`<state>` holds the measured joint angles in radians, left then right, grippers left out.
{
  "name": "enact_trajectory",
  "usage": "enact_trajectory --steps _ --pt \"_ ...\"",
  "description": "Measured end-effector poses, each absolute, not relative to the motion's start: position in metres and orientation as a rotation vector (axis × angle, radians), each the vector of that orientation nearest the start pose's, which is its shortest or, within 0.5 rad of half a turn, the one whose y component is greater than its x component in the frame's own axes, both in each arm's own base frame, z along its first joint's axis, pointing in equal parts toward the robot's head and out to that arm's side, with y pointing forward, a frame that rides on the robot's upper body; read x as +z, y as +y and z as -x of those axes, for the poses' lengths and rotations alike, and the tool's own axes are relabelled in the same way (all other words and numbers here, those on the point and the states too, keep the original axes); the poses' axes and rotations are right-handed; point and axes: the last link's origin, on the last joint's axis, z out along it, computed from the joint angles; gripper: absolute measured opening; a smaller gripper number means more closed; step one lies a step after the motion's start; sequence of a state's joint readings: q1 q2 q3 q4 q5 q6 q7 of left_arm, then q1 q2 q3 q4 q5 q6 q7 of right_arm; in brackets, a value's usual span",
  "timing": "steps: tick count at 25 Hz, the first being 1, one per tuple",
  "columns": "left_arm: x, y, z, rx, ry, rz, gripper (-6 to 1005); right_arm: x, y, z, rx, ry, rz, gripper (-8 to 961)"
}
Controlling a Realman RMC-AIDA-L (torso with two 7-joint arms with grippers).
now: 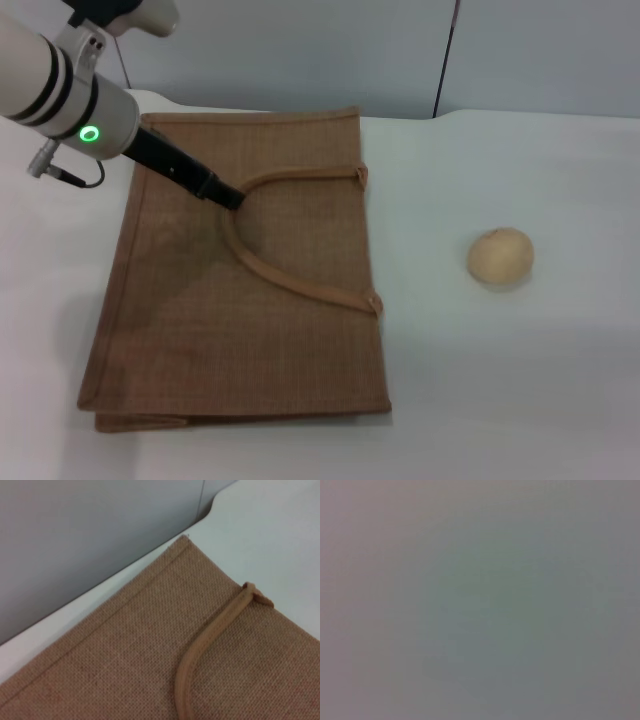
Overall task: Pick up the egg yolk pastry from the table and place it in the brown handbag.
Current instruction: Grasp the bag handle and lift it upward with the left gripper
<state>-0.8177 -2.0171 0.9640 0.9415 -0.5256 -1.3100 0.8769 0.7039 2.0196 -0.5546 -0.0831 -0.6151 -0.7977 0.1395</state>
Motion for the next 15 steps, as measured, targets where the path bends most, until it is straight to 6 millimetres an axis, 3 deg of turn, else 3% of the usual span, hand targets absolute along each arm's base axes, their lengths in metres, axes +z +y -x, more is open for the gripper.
enact_trajectory --steps 15 --pt "0.024 0.435 0.224 0.227 -0.927 2.439 706 0.052 0.424 -0.335 0.461 0.623 1.454 857"
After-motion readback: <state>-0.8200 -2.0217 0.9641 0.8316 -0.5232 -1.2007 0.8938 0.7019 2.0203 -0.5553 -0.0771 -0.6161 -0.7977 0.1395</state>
